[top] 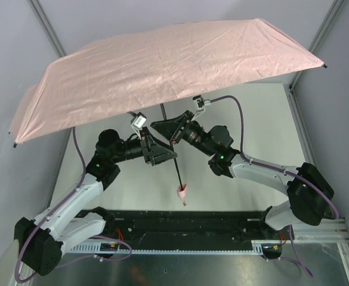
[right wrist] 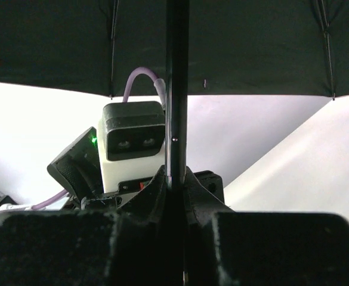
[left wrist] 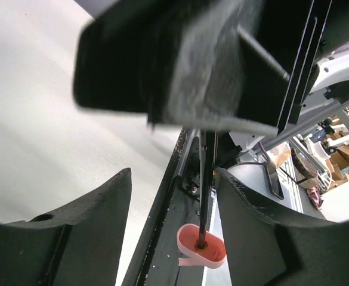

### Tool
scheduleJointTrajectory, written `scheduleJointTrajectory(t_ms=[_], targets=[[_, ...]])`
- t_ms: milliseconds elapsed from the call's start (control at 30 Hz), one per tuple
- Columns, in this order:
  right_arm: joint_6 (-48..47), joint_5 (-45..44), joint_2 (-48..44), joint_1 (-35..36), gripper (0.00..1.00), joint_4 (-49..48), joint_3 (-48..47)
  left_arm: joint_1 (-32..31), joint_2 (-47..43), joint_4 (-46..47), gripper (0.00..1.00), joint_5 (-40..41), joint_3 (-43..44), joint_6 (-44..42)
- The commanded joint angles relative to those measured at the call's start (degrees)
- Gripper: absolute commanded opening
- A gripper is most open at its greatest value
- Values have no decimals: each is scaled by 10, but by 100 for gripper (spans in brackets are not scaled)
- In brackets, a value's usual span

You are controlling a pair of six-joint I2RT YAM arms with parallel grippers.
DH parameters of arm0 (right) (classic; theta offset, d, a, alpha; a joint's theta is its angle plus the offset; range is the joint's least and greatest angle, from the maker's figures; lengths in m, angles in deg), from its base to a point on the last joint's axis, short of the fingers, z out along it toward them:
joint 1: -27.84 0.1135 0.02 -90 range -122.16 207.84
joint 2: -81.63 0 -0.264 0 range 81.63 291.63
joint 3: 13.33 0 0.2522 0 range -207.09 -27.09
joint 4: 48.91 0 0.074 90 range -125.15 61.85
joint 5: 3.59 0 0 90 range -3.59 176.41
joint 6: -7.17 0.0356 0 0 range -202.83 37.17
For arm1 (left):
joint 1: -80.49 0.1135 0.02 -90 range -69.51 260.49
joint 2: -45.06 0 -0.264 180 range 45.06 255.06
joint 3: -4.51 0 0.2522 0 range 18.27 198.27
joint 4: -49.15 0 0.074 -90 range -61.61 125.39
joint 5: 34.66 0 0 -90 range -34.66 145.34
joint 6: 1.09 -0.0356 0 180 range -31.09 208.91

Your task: Put away the umbrella

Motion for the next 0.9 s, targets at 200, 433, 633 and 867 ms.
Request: scheduleJointTrajectory(t_ms=[200, 433, 633, 867], targets=[[4, 64, 2, 13, 1, -109, -26, -11, 6, 3, 33, -31, 37, -12], [21, 73, 8, 13, 9, -100, -26, -11, -34, -3, 5, 56, 23, -46], [-78, 7, -23, -6, 48, 111, -64, -11, -70, -114, 0, 184, 37, -98], [-178, -23, -9, -8, 75, 224, -113, -13, -69, -136, 0, 169, 38, -89]])
